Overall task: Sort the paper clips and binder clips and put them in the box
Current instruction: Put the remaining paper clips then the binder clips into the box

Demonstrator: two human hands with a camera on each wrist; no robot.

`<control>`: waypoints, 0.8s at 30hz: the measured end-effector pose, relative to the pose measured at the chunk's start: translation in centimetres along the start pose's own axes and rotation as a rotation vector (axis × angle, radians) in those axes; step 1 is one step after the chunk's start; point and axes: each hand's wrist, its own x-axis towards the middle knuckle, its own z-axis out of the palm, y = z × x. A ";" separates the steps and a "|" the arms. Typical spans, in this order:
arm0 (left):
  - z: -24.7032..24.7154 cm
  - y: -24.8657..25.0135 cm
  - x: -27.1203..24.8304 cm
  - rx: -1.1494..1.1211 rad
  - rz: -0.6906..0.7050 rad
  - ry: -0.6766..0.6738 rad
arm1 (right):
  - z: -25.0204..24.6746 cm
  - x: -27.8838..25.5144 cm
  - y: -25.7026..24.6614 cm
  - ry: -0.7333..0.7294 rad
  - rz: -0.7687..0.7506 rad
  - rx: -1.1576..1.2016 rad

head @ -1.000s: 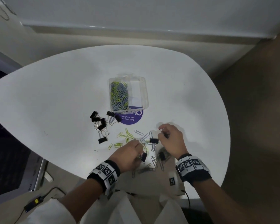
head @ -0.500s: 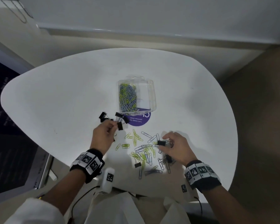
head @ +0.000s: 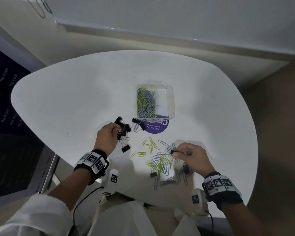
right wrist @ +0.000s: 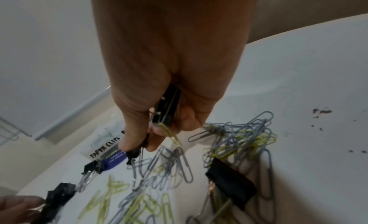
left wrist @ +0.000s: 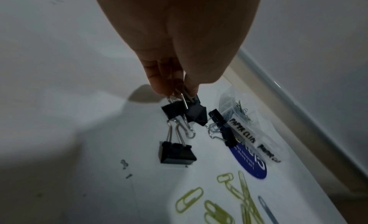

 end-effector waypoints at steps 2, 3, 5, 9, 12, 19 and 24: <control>0.3 0.2 -0.1 0.130 0.098 0.035 | 0.3 0.1 -0.9 0.003 -0.011 0.060; 0.5 0.6 -0.4 0.191 0.150 0.053 | 0.6 0.3 -1.4 0.000 -0.010 0.096; 0.9 2.3 -1.2 0.223 0.278 0.012 | 1.2 0.6 -2.5 -0.007 0.004 0.171; 2.3 7.3 -3.8 -0.083 0.258 -0.492 | 2.9 1.3 -5.0 -0.020 0.059 0.300; 4.2 9.2 -4.9 -0.305 0.048 -0.541 | 3.9 1.8 -6.3 -0.055 0.057 0.306; 3.9 8.2 -4.0 -0.646 -0.223 -0.481 | 3.7 2.0 -6.9 -0.132 0.141 0.401; 3.3 8.3 -3.5 -0.603 -0.246 -0.571 | 4.3 2.1 -7.4 -0.153 0.236 0.546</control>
